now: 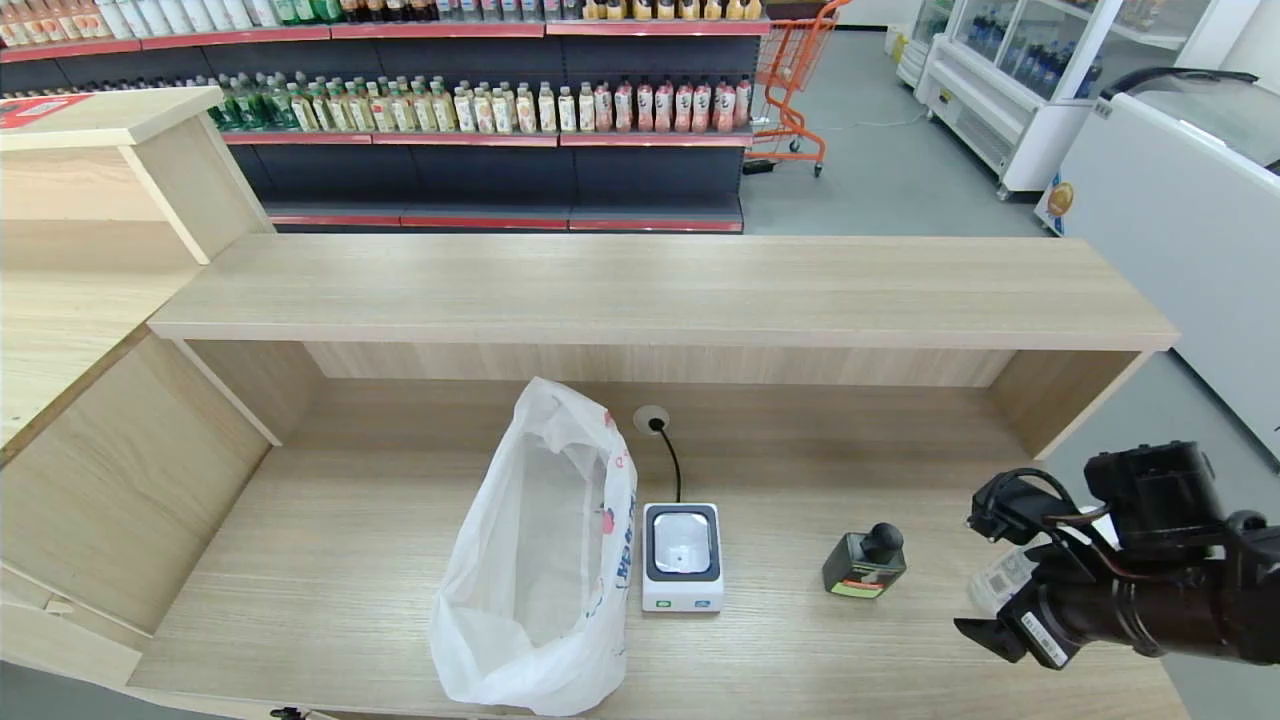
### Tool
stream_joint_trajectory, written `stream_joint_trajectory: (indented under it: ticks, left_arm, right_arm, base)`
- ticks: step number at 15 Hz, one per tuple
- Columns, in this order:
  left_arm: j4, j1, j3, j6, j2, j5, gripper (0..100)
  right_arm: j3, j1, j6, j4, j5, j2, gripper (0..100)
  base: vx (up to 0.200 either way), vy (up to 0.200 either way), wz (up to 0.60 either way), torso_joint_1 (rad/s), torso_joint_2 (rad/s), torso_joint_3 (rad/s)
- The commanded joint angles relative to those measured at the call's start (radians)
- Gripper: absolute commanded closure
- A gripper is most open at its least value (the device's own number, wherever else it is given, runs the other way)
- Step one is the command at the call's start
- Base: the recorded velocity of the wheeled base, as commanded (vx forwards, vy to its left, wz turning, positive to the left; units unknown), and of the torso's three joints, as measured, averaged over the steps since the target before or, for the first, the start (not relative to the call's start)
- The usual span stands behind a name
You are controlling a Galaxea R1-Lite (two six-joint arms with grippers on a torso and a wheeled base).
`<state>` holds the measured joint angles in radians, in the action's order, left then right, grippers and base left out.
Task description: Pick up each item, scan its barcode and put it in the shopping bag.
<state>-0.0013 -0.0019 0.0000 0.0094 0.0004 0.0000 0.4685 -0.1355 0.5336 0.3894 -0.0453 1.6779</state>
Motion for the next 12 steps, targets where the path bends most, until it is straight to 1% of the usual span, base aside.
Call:
stream_joint_trajectory:
  ticks: [1, 3, 4, 7, 10, 12]
  left_arm:
    - [0.000, 0.000, 0.000, 0.000, 0.001, -0.002, 0]
    - [0.000, 0.000, 0.000, 0.000, 0.001, 0.000, 0]
    - [0.000, -0.001, 0.000, 0.000, 0.000, -0.002, 0]
    - [0.000, 0.000, 0.000, 0.000, 0.001, 0.000, 0]
    - [0.000, -0.001, 0.000, 0.000, 0.001, 0.000, 0]
    - [0.000, 0.000, 0.000, 0.000, 0.000, 0.000, 0]
  right_arm:
    - [0.016, 0.005, 0.003, 0.042, 0.030, 0.138, 0]
    - [0.052, 0.004, 0.005, 0.045, 0.125, 0.178, 0]
    - [0.065, 0.001, 0.005, 0.068, 0.133, 0.204, 0]
    - [0.088, -0.013, 0.005, 0.192, 0.136, 0.298, 0]
    - [0.133, -0.055, 0.006, 0.213, 0.213, 0.341, 0]
    - [0.159, -0.085, 0.006, 0.226, 0.216, 0.367, 0]
  base:
    - [0.000, 0.000, 0.00, 0.000, 0.00, 0.000]
    - [0.000, 0.000, 0.00, 0.000, 0.00, 0.000]
    - [0.000, 0.000, 0.00, 0.000, 0.00, 0.000]
    - [0.000, 0.000, 0.00, 0.000, 0.00, 0.000]
    - [0.000, 0.000, 0.00, 0.000, 0.00, 0.000]
    - [0.000, 0.000, 0.00, 0.000, 0.00, 0.000]
